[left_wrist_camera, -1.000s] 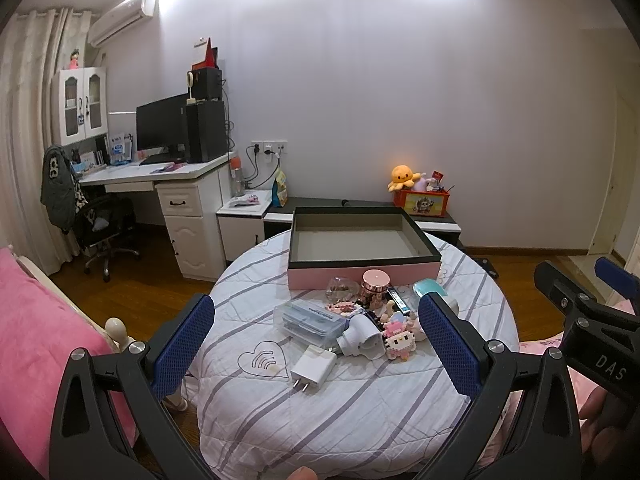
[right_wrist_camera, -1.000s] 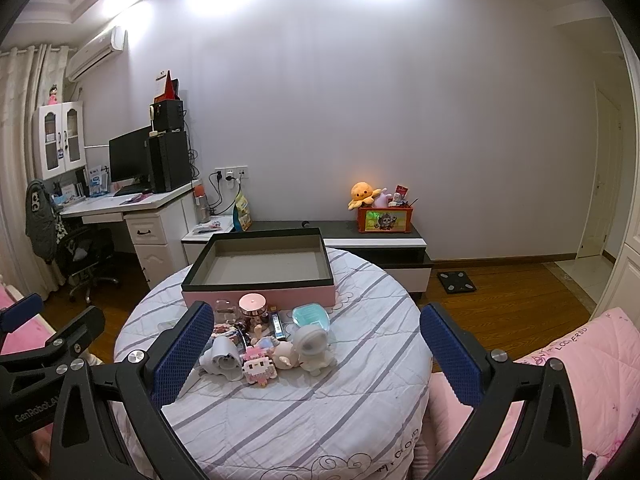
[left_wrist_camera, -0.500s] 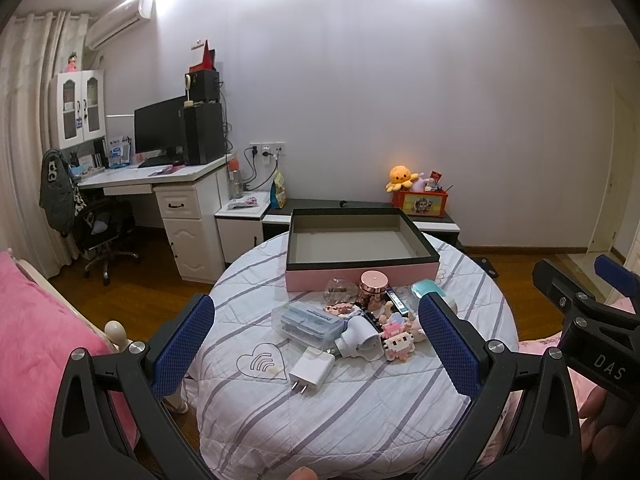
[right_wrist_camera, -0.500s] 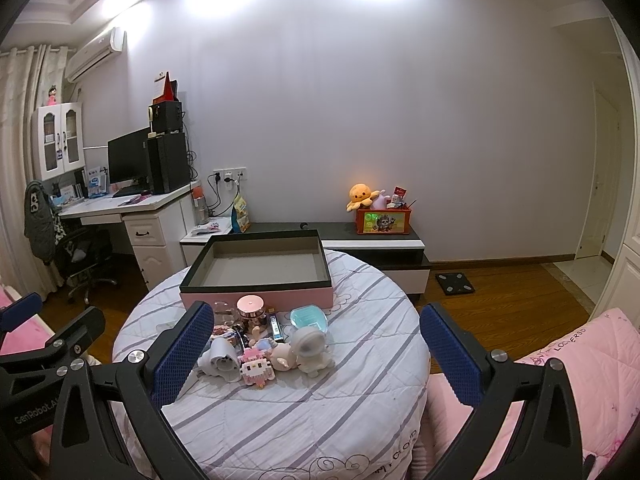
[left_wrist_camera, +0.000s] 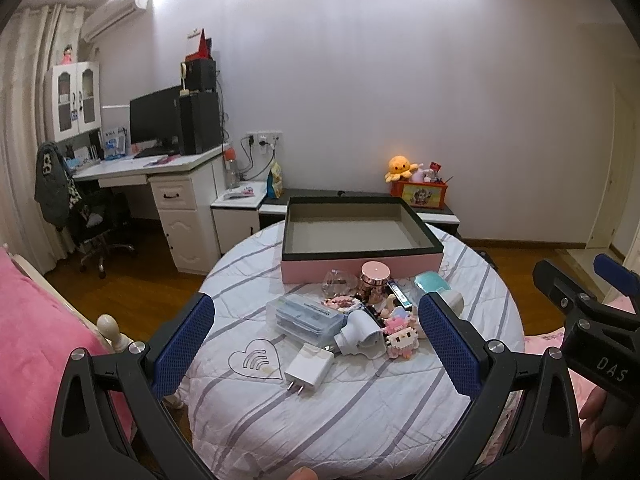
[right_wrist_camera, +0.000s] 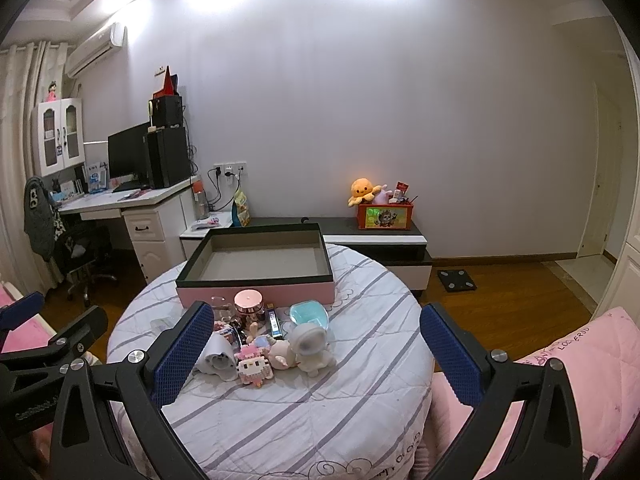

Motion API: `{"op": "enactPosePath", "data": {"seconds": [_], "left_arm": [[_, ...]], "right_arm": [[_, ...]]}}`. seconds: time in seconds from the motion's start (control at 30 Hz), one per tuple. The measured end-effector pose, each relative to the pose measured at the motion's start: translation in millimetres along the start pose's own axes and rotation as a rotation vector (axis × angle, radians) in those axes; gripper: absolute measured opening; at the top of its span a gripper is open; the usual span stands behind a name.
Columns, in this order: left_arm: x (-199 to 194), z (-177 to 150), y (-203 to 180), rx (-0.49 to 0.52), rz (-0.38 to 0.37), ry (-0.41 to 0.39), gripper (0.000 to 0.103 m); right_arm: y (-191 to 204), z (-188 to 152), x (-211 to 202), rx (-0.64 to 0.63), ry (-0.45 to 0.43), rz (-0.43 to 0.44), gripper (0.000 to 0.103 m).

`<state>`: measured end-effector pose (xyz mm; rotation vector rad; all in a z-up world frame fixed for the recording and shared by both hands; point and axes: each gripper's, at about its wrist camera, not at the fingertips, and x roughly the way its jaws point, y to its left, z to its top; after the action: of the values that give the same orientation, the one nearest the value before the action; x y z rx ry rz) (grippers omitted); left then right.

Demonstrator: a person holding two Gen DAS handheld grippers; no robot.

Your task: Organize rigid objects

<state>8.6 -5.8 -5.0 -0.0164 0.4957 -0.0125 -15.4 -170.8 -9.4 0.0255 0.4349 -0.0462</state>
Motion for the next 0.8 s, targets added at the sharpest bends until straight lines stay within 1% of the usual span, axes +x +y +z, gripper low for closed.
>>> {"op": "enactPosePath", "data": {"seconds": [0.3, 0.43, 0.67, 0.8], "left_arm": [[18, 0, 10, -0.019, 0.0, -0.024, 0.103], [31, -6, 16, -0.021, 0.007, -0.016, 0.103], [68, -25, 29, -0.022, 0.027, 0.073, 0.103], [89, -38, 36, -0.029, 0.032, 0.129, 0.103]], "right_arm": [[7, 3, 18, -0.012, 0.005, -0.004, 0.103], [8, 2, 28, -0.018, 0.019, -0.002, 0.103], [7, -7, 64, -0.012, 0.102, 0.008, 0.103], [7, -18, 90, -0.013, 0.165, 0.014, 0.103]]}}
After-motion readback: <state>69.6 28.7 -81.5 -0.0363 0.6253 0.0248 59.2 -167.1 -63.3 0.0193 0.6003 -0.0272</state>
